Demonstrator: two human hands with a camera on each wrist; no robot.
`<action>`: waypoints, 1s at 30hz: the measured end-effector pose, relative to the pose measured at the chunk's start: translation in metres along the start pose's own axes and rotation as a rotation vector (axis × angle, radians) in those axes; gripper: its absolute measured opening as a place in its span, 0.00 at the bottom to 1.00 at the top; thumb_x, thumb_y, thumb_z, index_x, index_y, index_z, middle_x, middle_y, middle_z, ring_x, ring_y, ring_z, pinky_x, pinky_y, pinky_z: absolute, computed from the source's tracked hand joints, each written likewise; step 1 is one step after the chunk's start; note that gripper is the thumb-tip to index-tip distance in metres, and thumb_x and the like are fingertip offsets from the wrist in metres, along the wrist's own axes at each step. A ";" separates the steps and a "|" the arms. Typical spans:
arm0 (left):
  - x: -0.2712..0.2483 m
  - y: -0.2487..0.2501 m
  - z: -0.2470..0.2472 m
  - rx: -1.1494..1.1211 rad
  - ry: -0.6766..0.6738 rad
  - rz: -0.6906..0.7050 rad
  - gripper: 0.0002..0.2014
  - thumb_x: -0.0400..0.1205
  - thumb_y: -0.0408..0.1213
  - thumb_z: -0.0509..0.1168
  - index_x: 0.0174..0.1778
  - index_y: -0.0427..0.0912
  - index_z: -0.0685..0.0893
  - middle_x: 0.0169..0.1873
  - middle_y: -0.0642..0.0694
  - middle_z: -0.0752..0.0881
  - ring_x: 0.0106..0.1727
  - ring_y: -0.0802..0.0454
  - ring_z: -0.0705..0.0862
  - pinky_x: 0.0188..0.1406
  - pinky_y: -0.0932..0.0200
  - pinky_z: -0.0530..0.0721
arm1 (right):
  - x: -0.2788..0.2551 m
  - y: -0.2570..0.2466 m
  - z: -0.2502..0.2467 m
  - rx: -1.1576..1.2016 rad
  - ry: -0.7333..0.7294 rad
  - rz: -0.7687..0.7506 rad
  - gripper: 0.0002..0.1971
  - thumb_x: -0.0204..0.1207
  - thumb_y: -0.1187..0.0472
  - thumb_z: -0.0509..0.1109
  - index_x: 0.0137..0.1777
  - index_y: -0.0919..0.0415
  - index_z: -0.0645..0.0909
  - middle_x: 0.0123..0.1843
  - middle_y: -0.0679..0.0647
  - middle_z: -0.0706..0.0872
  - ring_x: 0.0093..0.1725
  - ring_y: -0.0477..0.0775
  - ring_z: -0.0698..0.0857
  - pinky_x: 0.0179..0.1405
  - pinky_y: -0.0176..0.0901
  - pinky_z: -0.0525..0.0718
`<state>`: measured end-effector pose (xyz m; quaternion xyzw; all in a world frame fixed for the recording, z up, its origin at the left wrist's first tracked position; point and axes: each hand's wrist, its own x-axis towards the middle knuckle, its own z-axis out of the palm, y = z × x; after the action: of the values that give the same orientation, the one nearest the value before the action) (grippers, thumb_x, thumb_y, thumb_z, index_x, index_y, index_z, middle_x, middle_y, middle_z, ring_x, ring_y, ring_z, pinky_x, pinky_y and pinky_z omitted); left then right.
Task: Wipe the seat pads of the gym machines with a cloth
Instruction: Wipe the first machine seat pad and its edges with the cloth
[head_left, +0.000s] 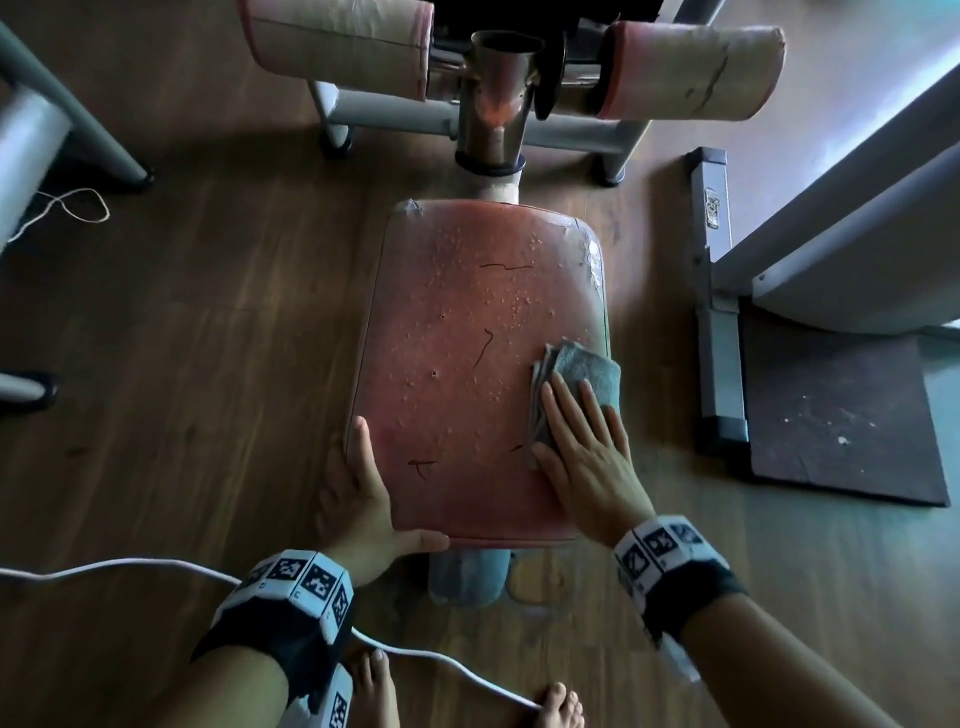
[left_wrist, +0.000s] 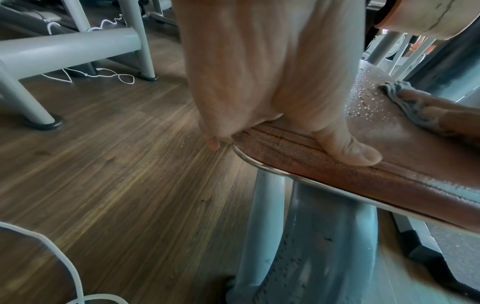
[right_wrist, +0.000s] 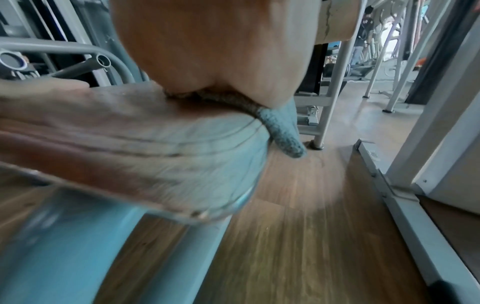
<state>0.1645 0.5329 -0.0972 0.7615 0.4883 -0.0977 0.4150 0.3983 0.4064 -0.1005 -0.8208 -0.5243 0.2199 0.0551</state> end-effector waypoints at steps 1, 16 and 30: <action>-0.001 0.003 -0.001 0.026 0.009 -0.027 0.79 0.57 0.60 0.82 0.65 0.58 0.09 0.79 0.48 0.22 0.83 0.49 0.30 0.83 0.45 0.42 | 0.012 0.005 -0.003 -0.013 -0.004 -0.020 0.31 0.85 0.41 0.42 0.85 0.46 0.36 0.85 0.37 0.33 0.83 0.45 0.29 0.84 0.54 0.38; -0.008 0.016 -0.012 0.104 -0.036 -0.078 0.77 0.60 0.62 0.79 0.67 0.53 0.10 0.80 0.42 0.24 0.84 0.45 0.32 0.82 0.44 0.43 | 0.045 0.041 -0.040 -0.272 -0.063 -0.424 0.29 0.85 0.43 0.46 0.85 0.46 0.52 0.87 0.45 0.51 0.85 0.53 0.51 0.82 0.54 0.53; 0.000 0.002 -0.007 0.026 -0.049 -0.043 0.80 0.55 0.62 0.82 0.67 0.57 0.09 0.78 0.46 0.21 0.82 0.49 0.27 0.83 0.44 0.40 | -0.025 -0.001 -0.008 -0.135 0.142 -0.081 0.28 0.83 0.49 0.58 0.82 0.54 0.64 0.70 0.56 0.68 0.64 0.60 0.69 0.64 0.59 0.77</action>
<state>0.1649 0.5372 -0.0917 0.7536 0.4929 -0.1316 0.4145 0.3915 0.3859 -0.0854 -0.8143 -0.5656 0.1227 0.0453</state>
